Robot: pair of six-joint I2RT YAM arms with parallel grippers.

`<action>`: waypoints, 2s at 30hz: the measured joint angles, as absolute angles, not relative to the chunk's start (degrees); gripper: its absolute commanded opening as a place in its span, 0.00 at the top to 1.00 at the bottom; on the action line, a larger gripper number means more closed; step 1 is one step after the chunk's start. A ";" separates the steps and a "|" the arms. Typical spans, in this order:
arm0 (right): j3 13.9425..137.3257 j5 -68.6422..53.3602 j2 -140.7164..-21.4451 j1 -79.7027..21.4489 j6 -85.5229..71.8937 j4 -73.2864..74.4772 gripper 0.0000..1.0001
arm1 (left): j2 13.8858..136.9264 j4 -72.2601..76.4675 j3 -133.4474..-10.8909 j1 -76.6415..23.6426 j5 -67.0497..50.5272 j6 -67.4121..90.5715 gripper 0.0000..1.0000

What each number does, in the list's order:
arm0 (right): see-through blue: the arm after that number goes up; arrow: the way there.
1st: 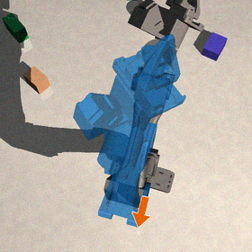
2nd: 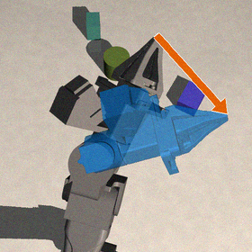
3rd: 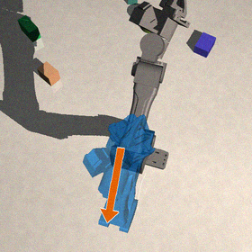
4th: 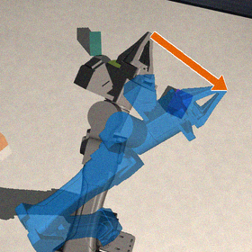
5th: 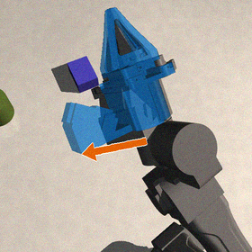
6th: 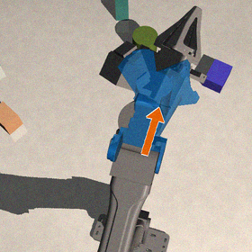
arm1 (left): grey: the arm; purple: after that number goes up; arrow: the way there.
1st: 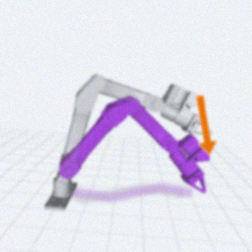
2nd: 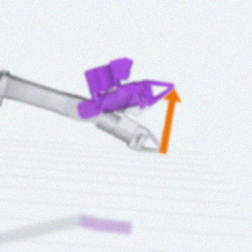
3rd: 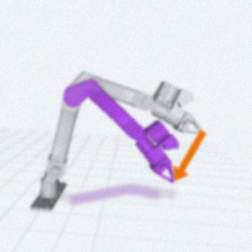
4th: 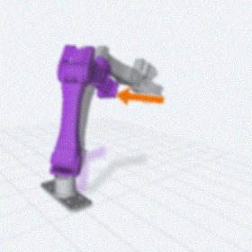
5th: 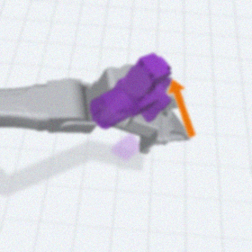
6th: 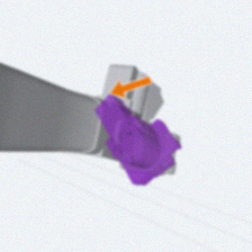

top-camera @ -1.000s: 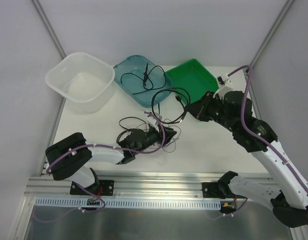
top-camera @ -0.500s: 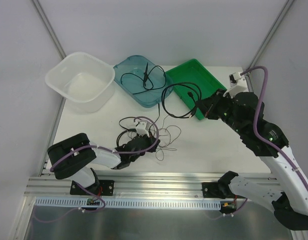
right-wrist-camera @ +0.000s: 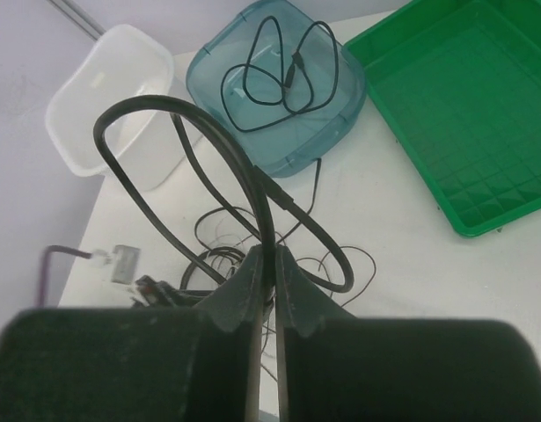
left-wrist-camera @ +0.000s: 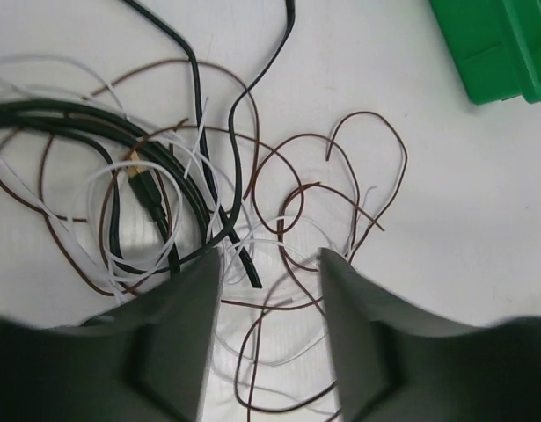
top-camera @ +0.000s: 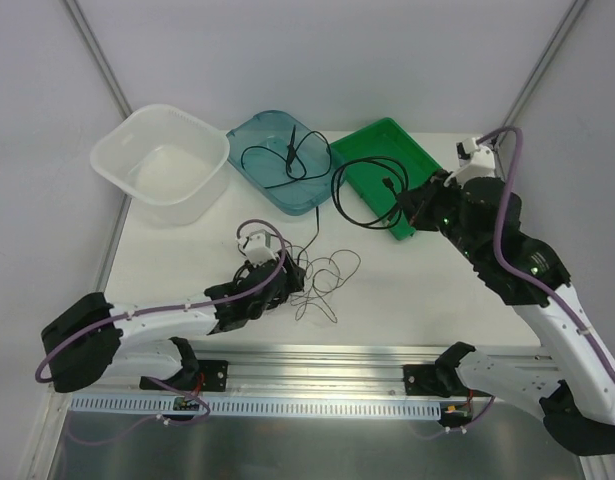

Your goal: Untangle the cables

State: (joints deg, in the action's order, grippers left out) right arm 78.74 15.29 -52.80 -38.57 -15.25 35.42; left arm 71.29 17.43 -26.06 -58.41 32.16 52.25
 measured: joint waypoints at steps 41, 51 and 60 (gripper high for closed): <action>102.17 -1.83 -118.43 -30.61 -9.41 9.67 0.40 | 57.93 -25.43 -46.33 -18.26 2.09 15.55 0.01; 86.85 4.12 -97.91 -36.53 -7.22 16.95 0.42 | 58.17 -25.30 -46.11 -18.26 1.28 15.51 0.01; 74.52 7.49 -90.39 -50.09 -10.39 21.56 0.47 | 60.23 -25.15 -46.11 -18.26 -0.05 15.49 0.01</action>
State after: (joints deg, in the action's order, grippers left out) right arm 74.52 7.49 -90.39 -50.09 -10.39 21.56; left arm 60.23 -25.15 -46.11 -18.26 -0.05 15.49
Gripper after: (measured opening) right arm 0.545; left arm 0.992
